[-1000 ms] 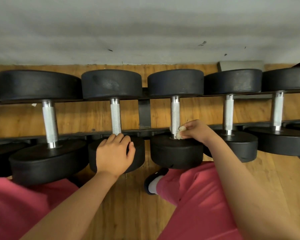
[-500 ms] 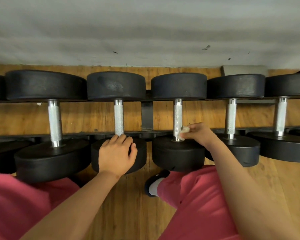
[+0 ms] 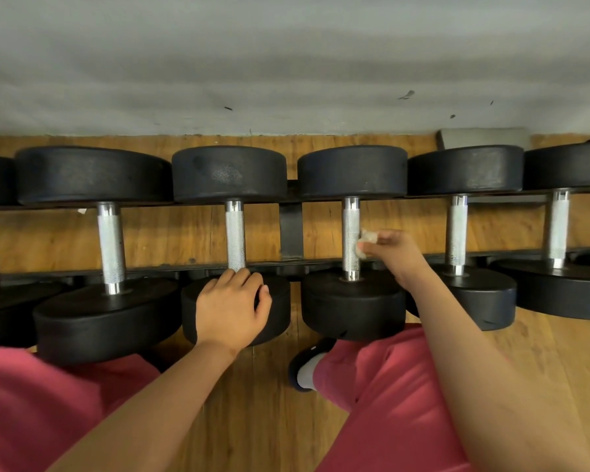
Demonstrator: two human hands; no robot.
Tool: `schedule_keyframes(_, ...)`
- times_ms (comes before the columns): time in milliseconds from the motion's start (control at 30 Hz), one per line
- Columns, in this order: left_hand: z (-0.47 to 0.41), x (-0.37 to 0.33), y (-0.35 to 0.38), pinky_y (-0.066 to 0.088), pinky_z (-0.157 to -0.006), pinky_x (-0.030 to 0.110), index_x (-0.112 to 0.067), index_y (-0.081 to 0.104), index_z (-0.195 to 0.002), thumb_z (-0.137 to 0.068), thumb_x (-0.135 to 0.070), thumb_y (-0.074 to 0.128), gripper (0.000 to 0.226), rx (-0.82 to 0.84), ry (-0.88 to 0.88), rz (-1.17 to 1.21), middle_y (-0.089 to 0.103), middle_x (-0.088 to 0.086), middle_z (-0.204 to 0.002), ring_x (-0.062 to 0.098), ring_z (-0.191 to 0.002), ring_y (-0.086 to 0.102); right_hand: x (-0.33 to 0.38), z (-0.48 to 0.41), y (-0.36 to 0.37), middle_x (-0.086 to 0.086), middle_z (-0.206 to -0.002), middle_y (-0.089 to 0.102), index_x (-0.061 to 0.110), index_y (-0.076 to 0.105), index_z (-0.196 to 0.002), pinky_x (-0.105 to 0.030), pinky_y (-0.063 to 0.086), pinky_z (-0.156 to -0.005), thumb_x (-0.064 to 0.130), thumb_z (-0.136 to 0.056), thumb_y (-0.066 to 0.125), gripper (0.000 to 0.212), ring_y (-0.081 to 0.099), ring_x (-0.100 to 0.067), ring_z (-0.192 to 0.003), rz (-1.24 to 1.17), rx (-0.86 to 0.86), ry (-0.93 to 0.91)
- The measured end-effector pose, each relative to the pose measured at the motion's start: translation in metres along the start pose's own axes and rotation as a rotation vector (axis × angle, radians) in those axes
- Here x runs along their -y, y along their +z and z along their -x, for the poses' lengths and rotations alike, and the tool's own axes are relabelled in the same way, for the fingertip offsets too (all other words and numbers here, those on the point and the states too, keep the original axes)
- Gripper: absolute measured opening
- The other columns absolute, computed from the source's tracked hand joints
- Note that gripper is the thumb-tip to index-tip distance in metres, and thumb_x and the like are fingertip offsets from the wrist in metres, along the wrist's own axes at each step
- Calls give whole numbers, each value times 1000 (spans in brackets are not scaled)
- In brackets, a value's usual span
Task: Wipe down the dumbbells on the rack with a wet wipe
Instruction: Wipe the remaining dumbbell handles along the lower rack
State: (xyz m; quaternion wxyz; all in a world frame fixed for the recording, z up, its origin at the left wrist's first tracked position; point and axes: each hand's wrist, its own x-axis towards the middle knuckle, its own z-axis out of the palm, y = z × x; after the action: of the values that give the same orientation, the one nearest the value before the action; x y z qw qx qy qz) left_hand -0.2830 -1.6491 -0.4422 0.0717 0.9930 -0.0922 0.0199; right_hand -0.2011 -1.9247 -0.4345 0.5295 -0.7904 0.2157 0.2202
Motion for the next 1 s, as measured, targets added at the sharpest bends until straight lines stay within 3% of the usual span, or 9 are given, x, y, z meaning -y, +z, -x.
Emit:
schedule_keyframes(67, 0, 0, -1, 43, -56, 28, -17, 69, -80, -91, -31, 36, 38, 3, -1, 0, 64, -1, -76, 19, -68, 60, 5, 1, 3, 5, -98, 70, 23, 67, -90, -37, 45, -95, 13, -87, 70, 11, 63, -15, -101, -96, -20, -22)
schedule_keyframes(200, 0, -1, -1, 41, -56, 27, -17, 69, -79, -91, -31, 36, 38, 2, 4, -4, 64, -1, -75, 19, -68, 59, 2, 2, -1, 7, -99, 68, 24, 66, -92, -39, 45, -99, 13, -84, 73, 15, 60, -17, -107, -22, 95, 49)
schedule_keyframes(267, 0, 0, -1, 40, -56, 27, -17, 68, -79, -91, -31, 36, 38, -1, 1, -10, 64, -1, -75, 19, -68, 59, 5, -1, 1, 3, -103, 69, 23, 67, -92, -46, 45, -101, 13, -83, 74, 14, 60, -21, -110, -86, 43, 53)
schedule_keyframes(367, 0, 0, -1, 39, -55, 27, -17, 68, -79, -91, -31, 36, 37, -4, 2, -10, 63, -2, -74, 19, -67, 59, 14, -8, 10, -2, -117, 67, 22, 69, -95, -49, 31, -111, 12, -85, 71, 14, 54, -22, -122, -293, -97, 33)
schedule_keyframes(500, 0, 0, 0, 39, -55, 27, -17, 68, -79, -91, -31, 37, 36, -2, 9, -12, 63, -2, -74, 19, -67, 59, 10, -7, 4, -3, -119, 67, 24, 68, -92, -52, 36, -109, 16, -85, 73, 12, 54, -24, -123, -229, -22, 67)
schedule_keyframes(600, 0, 0, 0, 40, -55, 27, -17, 68, -79, -91, -31, 37, 37, -3, 8, -11, 63, -1, -74, 19, -68, 59, 16, -11, 6, 1, -107, 69, 21, 69, -95, -47, 39, -108, 11, -86, 70, 13, 58, -20, -116, -240, -77, -7)
schedule_keyframes(700, 0, 0, 0, 41, -55, 28, -17, 68, -79, -92, -31, 37, 36, -10, 9, -17, 64, -1, -75, 19, -68, 59, 28, -17, 18, 0, -113, 68, 16, 66, -108, -41, 36, -112, 9, -90, 66, 20, 58, -17, -117, -404, -217, -29)
schedule_keyframes(800, 0, 0, 1, 41, -55, 28, -17, 68, -78, -91, -30, 38, 35, -15, 10, -11, 63, -1, -74, 19, -68, 59, 25, -17, 19, -1, -119, 67, 21, 66, -104, -42, 34, -114, 11, -91, 66, 17, 57, -16, -120, -428, -177, -23)
schedule_keyframes(1000, 0, 0, 2, 41, -55, 28, -17, 68, -78, -91, -30, 38, 35, -24, 8, 1, 63, -1, -74, 19, -67, 58, 38, -22, 13, 0, -111, 67, 12, 67, -113, -28, 38, -91, 11, -93, 63, 21, 58, -12, -106, -232, -222, -55)
